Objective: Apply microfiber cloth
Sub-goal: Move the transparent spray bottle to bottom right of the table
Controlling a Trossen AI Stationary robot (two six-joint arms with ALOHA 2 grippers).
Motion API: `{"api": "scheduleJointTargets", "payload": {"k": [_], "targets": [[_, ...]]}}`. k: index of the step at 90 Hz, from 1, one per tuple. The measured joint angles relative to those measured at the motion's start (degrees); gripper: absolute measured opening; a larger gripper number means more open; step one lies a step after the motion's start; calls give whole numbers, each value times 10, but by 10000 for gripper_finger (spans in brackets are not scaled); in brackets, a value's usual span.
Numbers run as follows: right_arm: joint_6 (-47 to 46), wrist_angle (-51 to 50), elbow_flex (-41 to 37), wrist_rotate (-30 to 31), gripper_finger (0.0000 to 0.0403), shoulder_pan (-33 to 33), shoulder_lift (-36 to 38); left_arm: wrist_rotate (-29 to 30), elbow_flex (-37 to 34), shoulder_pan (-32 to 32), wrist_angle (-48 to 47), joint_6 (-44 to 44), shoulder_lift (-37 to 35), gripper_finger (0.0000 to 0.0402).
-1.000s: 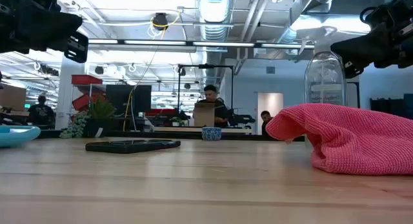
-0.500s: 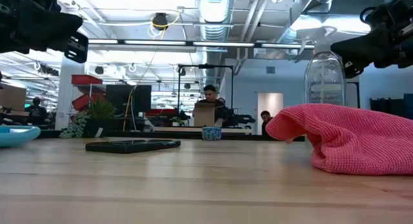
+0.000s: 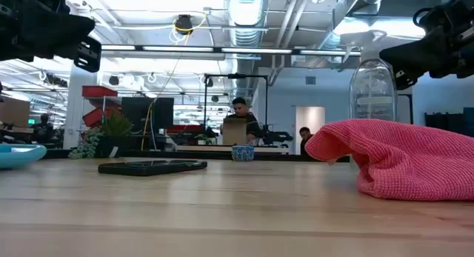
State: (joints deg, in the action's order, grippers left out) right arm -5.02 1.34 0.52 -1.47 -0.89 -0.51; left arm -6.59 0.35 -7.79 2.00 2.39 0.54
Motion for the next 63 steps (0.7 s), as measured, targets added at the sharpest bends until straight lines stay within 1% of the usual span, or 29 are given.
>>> {"api": "scheduleJointTargets", "payload": {"k": [40,57,63], "targets": [[0,0,0,0,0,0,0,0,0,0,0,0,0,0],[0,0,0,0,0,0,0,0,0,0,4,-57,0,0],[2,1,0,0,0,0,0,0,0,0,4,-60,0,0]]}}
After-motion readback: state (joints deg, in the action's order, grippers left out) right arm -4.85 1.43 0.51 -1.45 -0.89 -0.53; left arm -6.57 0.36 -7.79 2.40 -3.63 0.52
